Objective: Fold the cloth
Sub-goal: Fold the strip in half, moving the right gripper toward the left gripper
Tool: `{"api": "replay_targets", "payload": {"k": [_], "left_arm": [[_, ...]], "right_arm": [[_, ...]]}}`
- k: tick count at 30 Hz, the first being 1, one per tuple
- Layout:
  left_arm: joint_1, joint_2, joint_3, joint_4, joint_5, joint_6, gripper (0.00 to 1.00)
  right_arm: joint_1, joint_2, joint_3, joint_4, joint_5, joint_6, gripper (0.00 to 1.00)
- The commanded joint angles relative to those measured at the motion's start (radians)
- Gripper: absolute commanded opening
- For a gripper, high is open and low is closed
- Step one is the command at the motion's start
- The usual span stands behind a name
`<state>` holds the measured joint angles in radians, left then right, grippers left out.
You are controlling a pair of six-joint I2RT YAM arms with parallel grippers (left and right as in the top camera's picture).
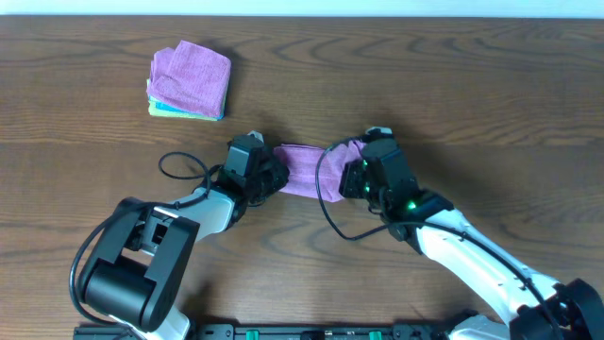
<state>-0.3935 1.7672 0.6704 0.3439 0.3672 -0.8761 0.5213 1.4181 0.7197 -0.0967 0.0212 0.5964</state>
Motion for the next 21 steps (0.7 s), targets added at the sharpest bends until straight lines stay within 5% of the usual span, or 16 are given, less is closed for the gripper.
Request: {"api": "replay_targets", "payload": {"k": [1,10,21], "left_arm": [[0.014,-0.019,0.018,-0.007,0.024,0.035,0.06],[0.017,-0.069,0.034,-0.026,0.05,0.093,0.06],[0.146,-0.22,0.071,-0.29,0.042,0.228,0.06]], "right_arm": [[0.024,-0.008,0.047,-0.002,0.036,-0.015,0.01],[0.08,0.048,0.098,-0.001,0.048,-0.014,0.01],[0.14,0.221,0.257,-0.036,0.078,-0.014,0.01]]}}
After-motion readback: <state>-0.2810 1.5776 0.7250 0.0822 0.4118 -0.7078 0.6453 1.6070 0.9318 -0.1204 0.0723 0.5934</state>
